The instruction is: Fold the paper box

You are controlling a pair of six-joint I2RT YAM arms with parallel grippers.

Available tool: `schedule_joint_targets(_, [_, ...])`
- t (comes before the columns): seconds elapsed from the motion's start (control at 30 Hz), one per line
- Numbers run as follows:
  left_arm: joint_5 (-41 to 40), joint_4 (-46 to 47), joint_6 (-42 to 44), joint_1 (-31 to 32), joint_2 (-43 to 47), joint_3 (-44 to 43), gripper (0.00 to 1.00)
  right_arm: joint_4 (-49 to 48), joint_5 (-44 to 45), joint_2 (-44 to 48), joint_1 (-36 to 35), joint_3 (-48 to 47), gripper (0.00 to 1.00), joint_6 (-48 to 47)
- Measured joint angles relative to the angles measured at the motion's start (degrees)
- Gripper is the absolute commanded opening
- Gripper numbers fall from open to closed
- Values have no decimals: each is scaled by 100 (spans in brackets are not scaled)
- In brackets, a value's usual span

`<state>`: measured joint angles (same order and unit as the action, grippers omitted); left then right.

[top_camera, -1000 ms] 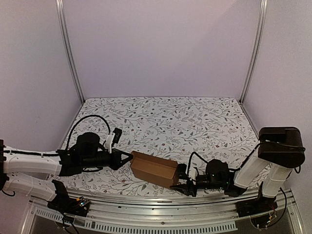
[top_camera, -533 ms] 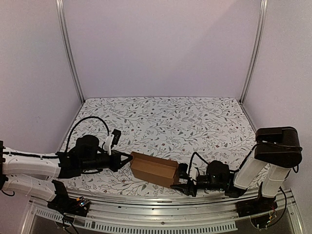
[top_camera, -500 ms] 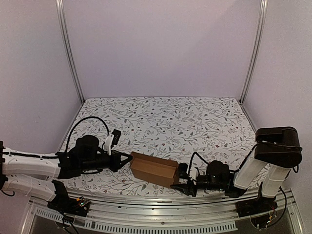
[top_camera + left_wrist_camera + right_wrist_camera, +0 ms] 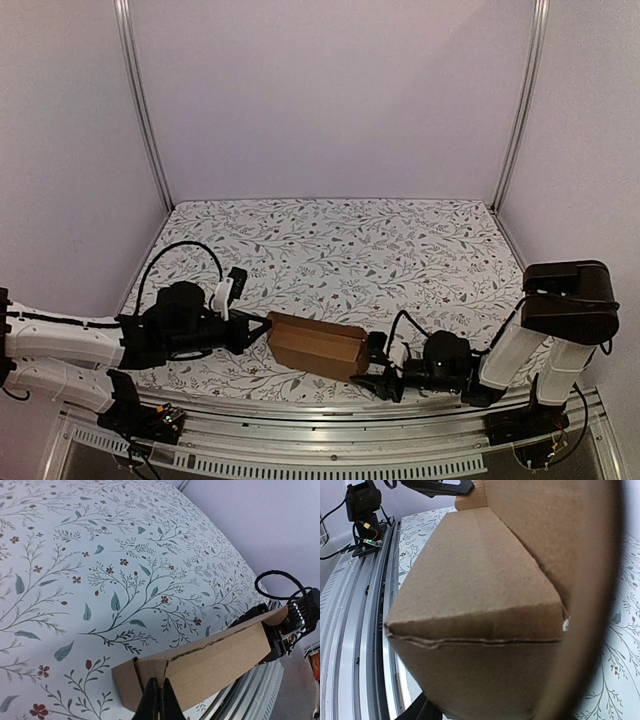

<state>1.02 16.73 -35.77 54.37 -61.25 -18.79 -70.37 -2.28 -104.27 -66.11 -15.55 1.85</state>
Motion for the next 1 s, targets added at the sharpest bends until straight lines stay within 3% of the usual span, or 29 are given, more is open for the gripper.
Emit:
schedule_joint_targets(0.4, [-238, -22, -28, 476, -269, -184, 0, -168, 876, 2, 59, 11, 76, 350])
schedule_joint_targets(1.0, [-1060, -951, -140, 844, -990, -1172, 0, -157, 1403, 7, -31, 22, 78, 415])
